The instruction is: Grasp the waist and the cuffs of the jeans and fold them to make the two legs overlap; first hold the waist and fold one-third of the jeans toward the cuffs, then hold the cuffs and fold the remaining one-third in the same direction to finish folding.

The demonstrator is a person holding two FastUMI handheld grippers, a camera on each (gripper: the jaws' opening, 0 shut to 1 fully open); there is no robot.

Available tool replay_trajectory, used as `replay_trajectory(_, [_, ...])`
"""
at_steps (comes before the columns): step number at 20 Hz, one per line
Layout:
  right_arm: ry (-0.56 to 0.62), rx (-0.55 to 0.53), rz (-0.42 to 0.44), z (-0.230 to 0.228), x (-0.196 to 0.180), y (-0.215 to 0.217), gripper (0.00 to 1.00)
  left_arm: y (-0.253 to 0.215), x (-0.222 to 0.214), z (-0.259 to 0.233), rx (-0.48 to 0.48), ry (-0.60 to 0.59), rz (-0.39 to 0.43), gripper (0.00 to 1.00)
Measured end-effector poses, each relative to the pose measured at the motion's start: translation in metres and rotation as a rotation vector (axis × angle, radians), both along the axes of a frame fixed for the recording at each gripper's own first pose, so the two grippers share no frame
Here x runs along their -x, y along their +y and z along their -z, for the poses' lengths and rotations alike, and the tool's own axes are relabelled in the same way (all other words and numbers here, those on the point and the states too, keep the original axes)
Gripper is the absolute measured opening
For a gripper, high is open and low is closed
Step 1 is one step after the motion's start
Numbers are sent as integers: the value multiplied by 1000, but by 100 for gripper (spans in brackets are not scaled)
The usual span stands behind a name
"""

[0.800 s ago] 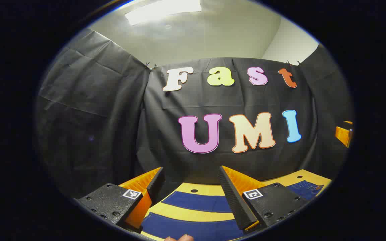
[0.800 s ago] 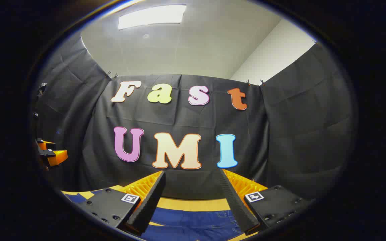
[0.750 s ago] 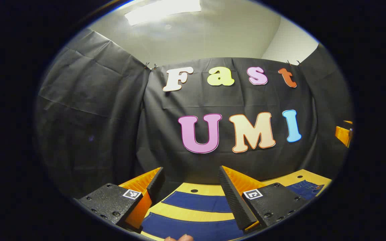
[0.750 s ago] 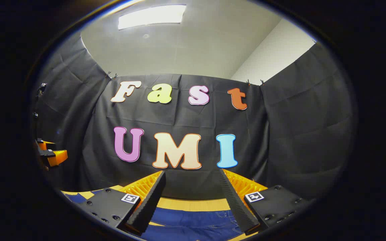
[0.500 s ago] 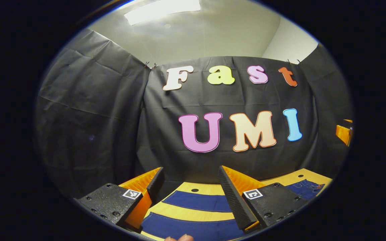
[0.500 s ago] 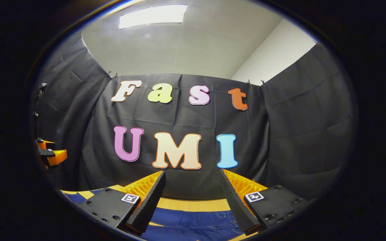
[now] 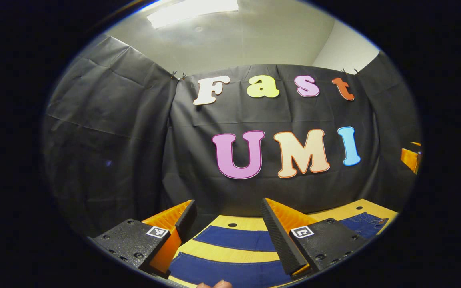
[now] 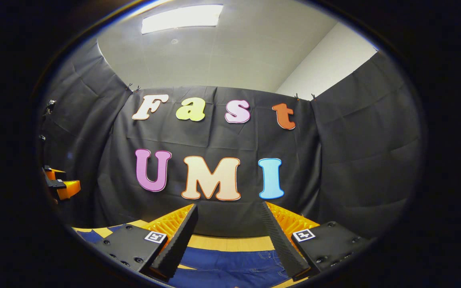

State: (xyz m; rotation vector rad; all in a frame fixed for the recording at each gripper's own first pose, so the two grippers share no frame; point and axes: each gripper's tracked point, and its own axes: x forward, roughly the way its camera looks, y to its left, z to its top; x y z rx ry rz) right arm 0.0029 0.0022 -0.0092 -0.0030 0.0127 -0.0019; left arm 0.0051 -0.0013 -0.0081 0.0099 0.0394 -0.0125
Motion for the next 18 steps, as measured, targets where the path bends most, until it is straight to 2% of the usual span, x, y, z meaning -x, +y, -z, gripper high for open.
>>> replay_trajectory(4, [11,-8,3,6,0,1,96,-2,-2,10,-39,23,45,93])
replay_trajectory(6, [18,-7,2,10,2,3,96,-2,0,27,-106,55,98,93])
replay_trajectory(7, [20,-6,-1,13,4,4,96,2,-1,36,-151,76,114,97])
replay_trajectory(8, [24,-4,0,15,5,5,98,6,0,41,-174,87,119,94])
replay_trajectory(18, [84,3,12,52,27,24,98,69,31,148,-461,286,205,95])
